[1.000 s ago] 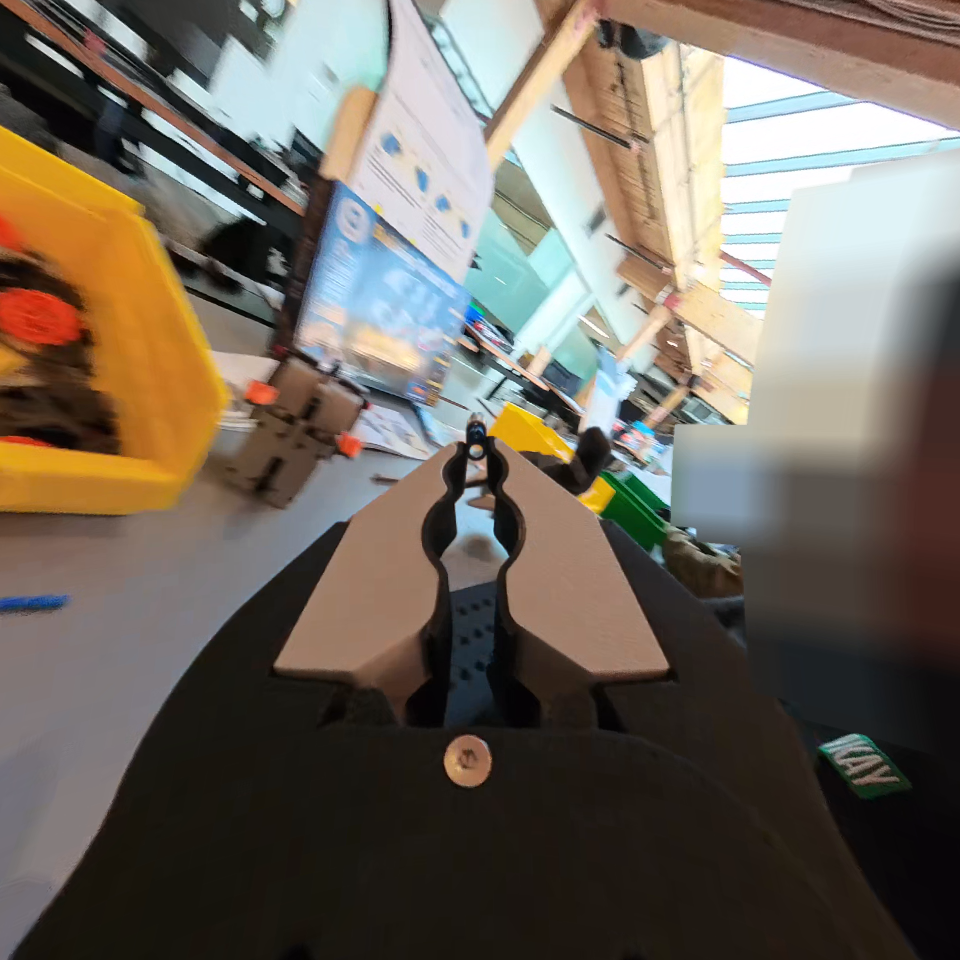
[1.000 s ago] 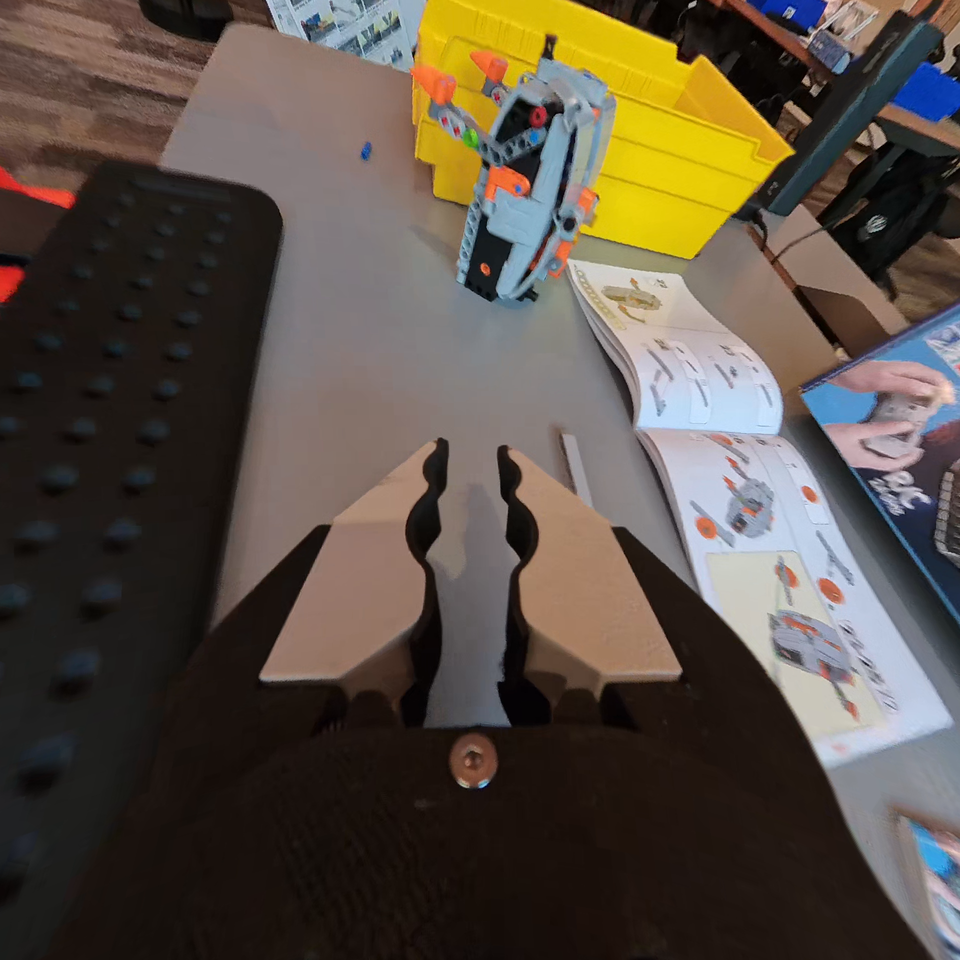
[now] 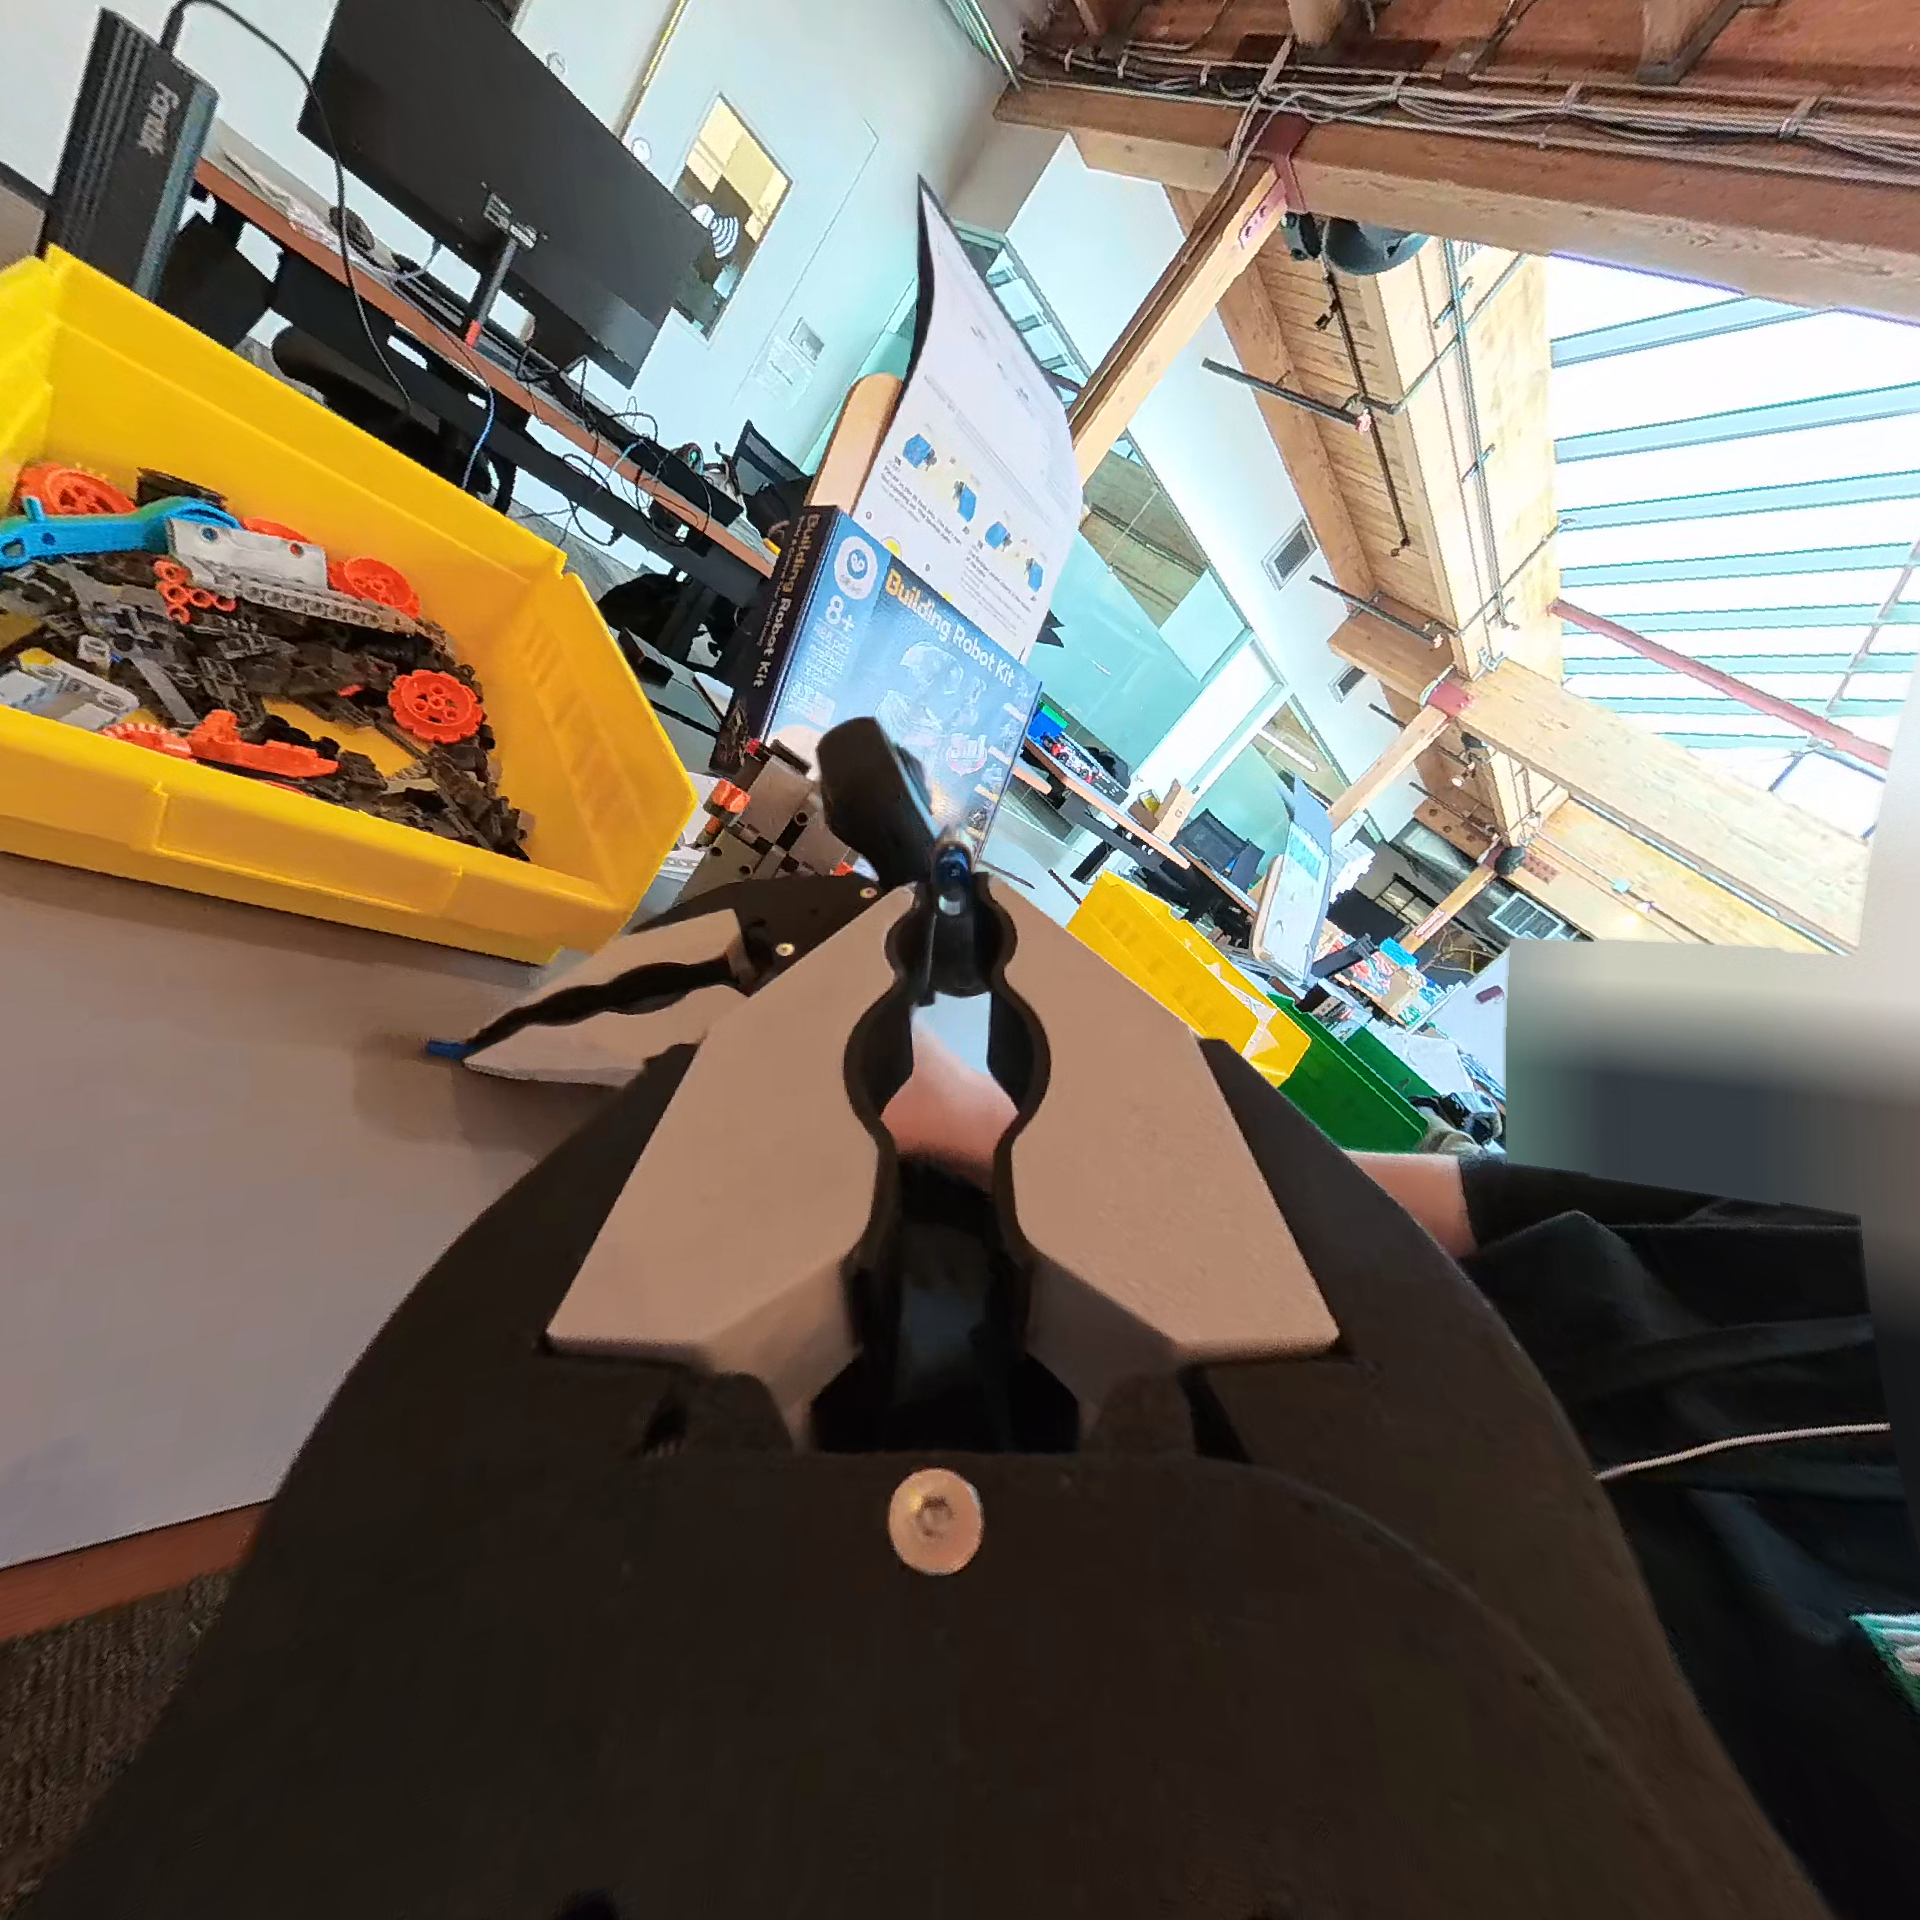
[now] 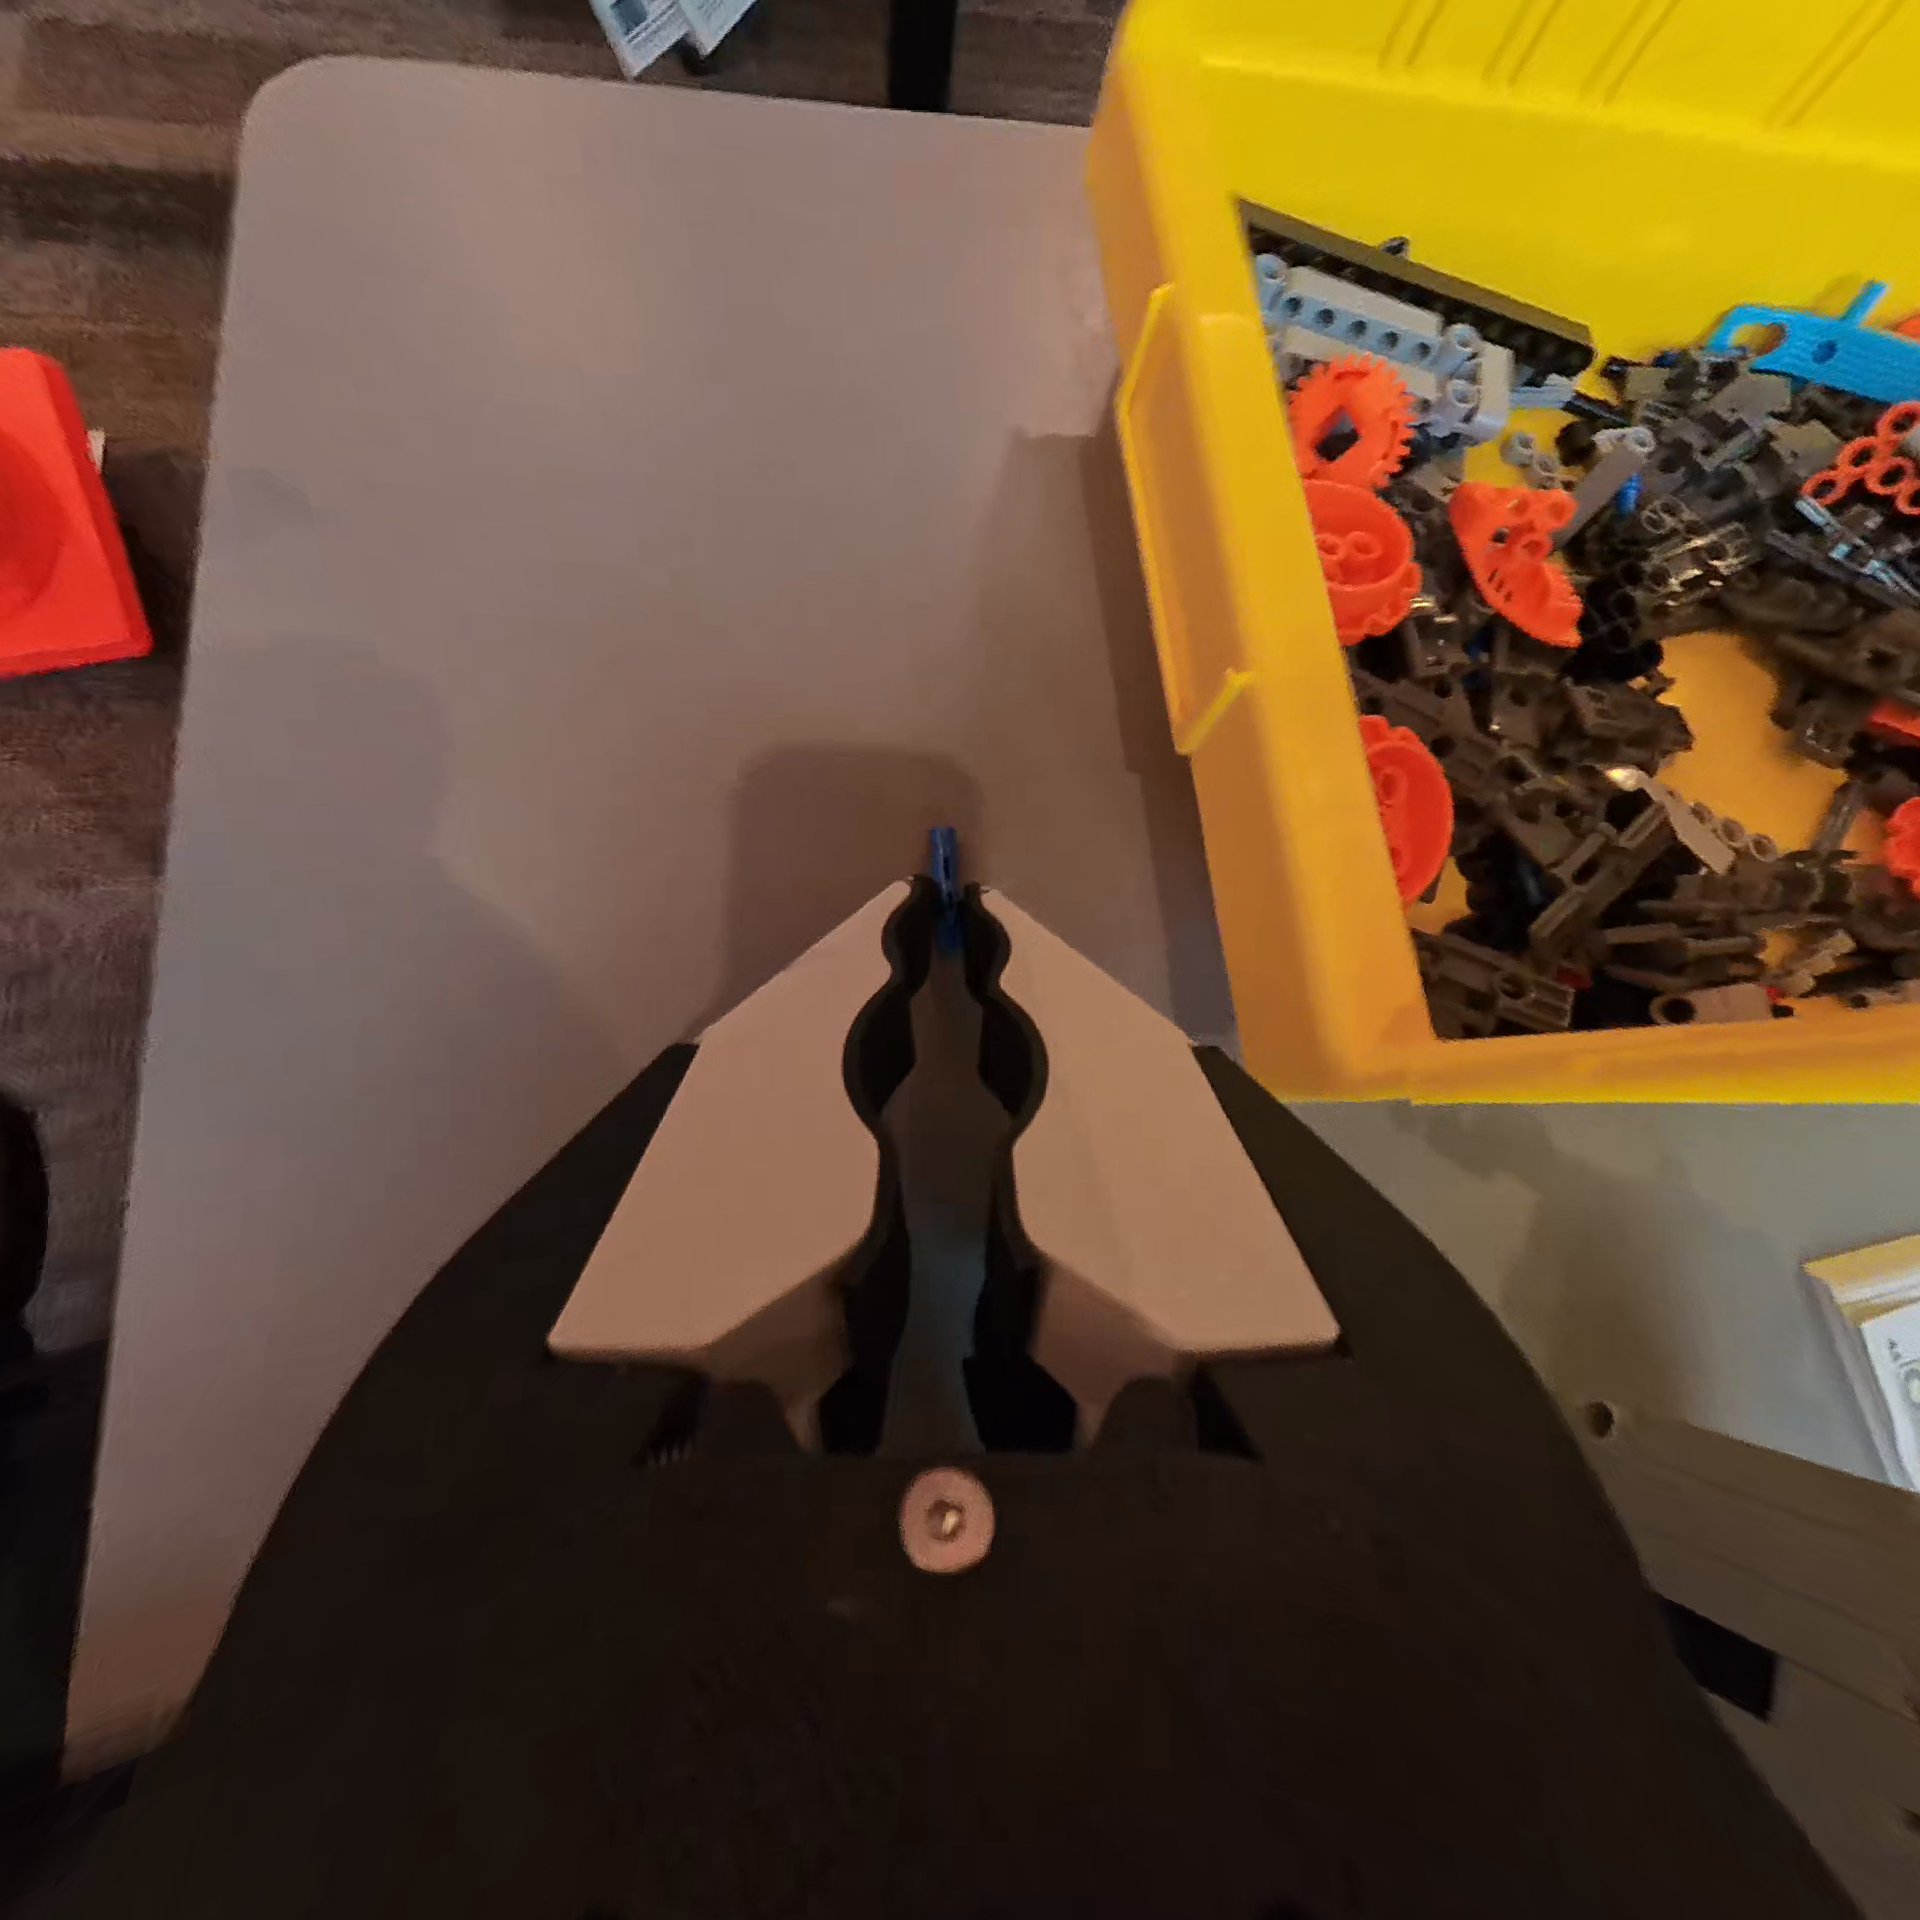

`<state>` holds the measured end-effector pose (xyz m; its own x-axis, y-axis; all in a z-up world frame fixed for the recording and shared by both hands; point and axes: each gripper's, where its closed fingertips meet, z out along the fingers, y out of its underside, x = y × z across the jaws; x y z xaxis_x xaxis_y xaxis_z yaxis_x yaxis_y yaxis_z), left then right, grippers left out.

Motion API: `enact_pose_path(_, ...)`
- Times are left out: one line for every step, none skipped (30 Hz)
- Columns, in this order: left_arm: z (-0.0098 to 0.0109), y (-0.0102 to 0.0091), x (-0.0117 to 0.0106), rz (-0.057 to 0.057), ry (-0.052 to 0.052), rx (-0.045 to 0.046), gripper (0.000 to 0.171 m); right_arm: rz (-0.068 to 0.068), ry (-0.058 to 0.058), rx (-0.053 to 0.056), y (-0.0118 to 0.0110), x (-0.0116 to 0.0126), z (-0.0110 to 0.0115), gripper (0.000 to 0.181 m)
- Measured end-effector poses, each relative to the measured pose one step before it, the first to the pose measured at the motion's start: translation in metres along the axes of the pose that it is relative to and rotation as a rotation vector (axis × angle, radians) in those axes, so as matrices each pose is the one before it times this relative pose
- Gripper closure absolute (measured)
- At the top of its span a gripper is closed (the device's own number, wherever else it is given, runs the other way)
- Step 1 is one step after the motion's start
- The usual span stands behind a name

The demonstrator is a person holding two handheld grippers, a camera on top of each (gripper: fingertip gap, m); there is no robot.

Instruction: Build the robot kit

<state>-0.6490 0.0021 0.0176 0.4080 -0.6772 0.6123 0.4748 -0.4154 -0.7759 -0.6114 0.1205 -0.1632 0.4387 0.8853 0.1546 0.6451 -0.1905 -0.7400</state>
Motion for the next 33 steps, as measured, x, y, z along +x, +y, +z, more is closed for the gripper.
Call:
enact_pose_path(0.00163, 0.00079, -0.0017, -0.0043, -0.0036, -0.00319, 0.167, -0.0405, -0.028, -0.0191, 0.00373, -0.00557, -0.0067, 0.177)
enact_pose_path(0.00174, 0.00141, -0.00207, -0.0049, -0.007, -0.00354, 0.167, -0.0553, -0.014, 0.023, 0.00038, -0.00632, -0.01191, 0.177)
enact_pose_path(0.00258, 0.00283, -0.00272, -0.0071, -0.0113, -0.00709, 0.167, -0.0695, 0.0044, 0.0701, -0.00418, -0.00665, -0.01814, 0.178)
enact_pose_path(0.00447, 0.00592, -0.00325, -0.0093, -0.0128, -0.01732, 0.167, -0.0695, 0.0272, 0.0692, -0.00525, -0.00399, -0.02264, 0.178)
enact_pose_path(0.00703, 0.00972, -0.00201, -0.0103, -0.0025, -0.03264, 0.166, -0.0752, 0.0193, 0.062, -0.00533, -0.00408, -0.02492, 0.178)
enact_pose_path(0.00961, 0.01227, -0.0002, -0.0139, 0.0105, -0.04321, 0.166, -0.0682, 0.0422, 0.0435, -0.00246, 0.00068, -0.02561, 0.178)
enact_pose_path(0.01166, 0.01231, 0.00066, -0.0197, 0.0163, -0.04129, 0.166, -0.0556, 0.036, 0.0057, 0.00489, 0.00272, -0.02401, 0.178)
enact_pose_path(0.01335, 0.01101, 0.00172, -0.0232, 0.0218, -0.03284, 0.166, -0.0311, -0.0128, -0.027, 0.01312, -0.00158, -0.02131, 0.178)
enact_pose_path(0.01473, 0.01013, 0.0032, -0.0238, 0.029, -0.03017, 0.166, 0.0154, 0.0046, -0.0614, 0.0224, 0.00267, -0.01975, 0.178)
enact_pose_path(0.01572, 0.01018, 0.00452, -0.0208, 0.0335, -0.03464, 0.166, 0.0344, 0.0055, -0.063, 0.02723, 0.00516, -0.01817, 0.178)
enact_pose_path(0.01608, 0.00992, 0.00509, -0.0134, 0.0318, -0.03765, 0.166, 0.0388, -0.0216, -0.0464, 0.02795, 0.00296, -0.01657, 0.178)
enact_pose_path(0.01656, 0.00949, 0.00456, -0.0062, 0.0243, -0.03812, 0.166, 0.0389, -0.0517, -0.0307, 0.02628, -0.00105, -0.01552, 0.178)
enact_pose_path(0.01681, 0.00958, 0.00364, -0.0033, 0.0168, -0.042, 0.166, 0.0469, -0.0037, -0.0191, 0.02395, 0.00501, -0.01437, 0.178)
enact_pose_path(0.01734, 0.00917, 0.00287, -0.003, 0.0129, -0.04517, 0.166, 0.0449, 0.0025, -0.0178, 0.0212, 0.00596, -0.01235, 0.178)
enact_pose_path(0.01765, 0.00778, 0.002, -0.0028, 0.0091, -0.04339, 0.166, 0.036, -0.0418, -0.0028, 0.01519, -0.00153, -0.00999, 0.178)
enact_pose_path(0.01814, 0.00613, 0.00075, -0.0021, 0.0026, -0.03989, 0.166, 0.027, -0.023, 0.0172, 0.00799, -0.00118, -0.00863, 0.178)
enact_pose_path(0.01801, 0.00487, -0.00036, -0.0024, -0.0033, -0.03864, 0.166, 0.011, 0.0196, 0.0218, 0.00344, 0.00294, -0.00737, 0.178)
enact_pose_path(0.0175, 0.00298, -0.00001, -0.0021, 0.0005, -0.03367, 0.166, -0.0041, 0.0252, 0.0244, -0.00018, 0.00242, -0.00665, 0.178)
enact_pose_path(0.01638, 0.00089, 0.00011, -0.0019, 0.0029, -0.02369, 0.166, -0.0105, 0.0139, 0.0456, -0.00553, -0.00041, -0.00624, 0.178)
enact_pose_path(0.01471, -0.00051, -0.00174, -0.0041, -0.005, -0.01587, 0.166, -0.0093, 0.0042, 0.0513, -0.00776, -0.00201, -0.00565, 0.178)
enact_pose_path(0.01283, -0.00112, -0.00323, -0.0067, -0.0104, -0.00878, 0.166, -0.0085, 0.0084, 0.0304, -0.00486, -0.00095, -0.00387, 0.178)
enact_pose_path(0.01119, -0.00074, -0.00421, -0.0086, -0.0134, -0.01001, 0.166, -0.0064, 0.0086, -0.014, 0.00269, 0.00079, -0.00138, 0.178)
enact_pose_path(0.00968, 0.00141, -0.00593, -0.0108, -0.0179, -0.02416, 0.166, -0.0013, -0.0045, -0.0529, 0.00987, 0.00063, 0.00092, 0.178)
enact_pose_path(0.00866, 0.0028, -0.00595, -0.0147, -0.0153, -0.03451, 0.166, 0.0057, -0.0076, -0.0607, 0.0119, 0.00144, 0.00176, 0.178)
enact_pose_path(0.00731, 0.00219, -0.00443, -0.0181, -0.0062, -0.0302, 0.166, 0.015, -0.0317, -0.04, 0.00854, -0.0014, 0.00165, 0.178)
enact_pose_path(0.00577, 0.0007, -0.00279, -0.0171, -0.0011, -0.0195, 0.166, 0.0278, -0.0349, -0.0158, 0.00394, -0.00152, 0.00037, 0.178)
enact_pose_path(0.00438, -0.00012, -0.00166, -0.0118, -0.0013, -0.0129, 0.166, 0.024, -0.0229, -0.0007, 0.00043, -0.00006, -0.00116, 0.178)
enact_pose_path(0.00335, -0.00065, -0.00055, -0.0041, -0.0025, -0.00872, 0.166, 0.0065, 0.0077, 0.0177, -0.00281, 0.00317, -0.00292, 0.178)
enact_pose_path(0.00288, -0.00091, -0.0002, 0.0014, -0.0048, -0.00552, 0.166, -0.0096, 0.0072, 0.0318, -0.00516, 0.0017, -0.00422, 0.178)
enact_pose_path(0.00283, -0.00079, 0.00025, 0.001, -0.0029, -0.00464, 0.166, -0.0065, 0.0036, 0.0305, -0.00534, 0.00066, -0.0042, 0.178)
enact_pose_path(0.00276, -0.00081, 0.00146, -0.0036, 0.0073, -0.00117, 0.166, -0.0033, -0.0056, 0.0282, -0.0049, -0.00128, -0.00355, 0.178)
enact_pose_path(0.00264, -0.00121, 0.00273, -0.0116, 0.0189, 0.00489, 0.166, -0.0043, -0.0098, 0.0272, -0.00407, -0.00278, -0.00217, 0.178)
enact_pose_path(0.00231, -0.00139, 0.0029, -0.0199, 0.0248, 0.00889, 0.166, -0.0027, 0.0104, 0.0224, -0.00303, -0.00053, -0.00118, 0.178)
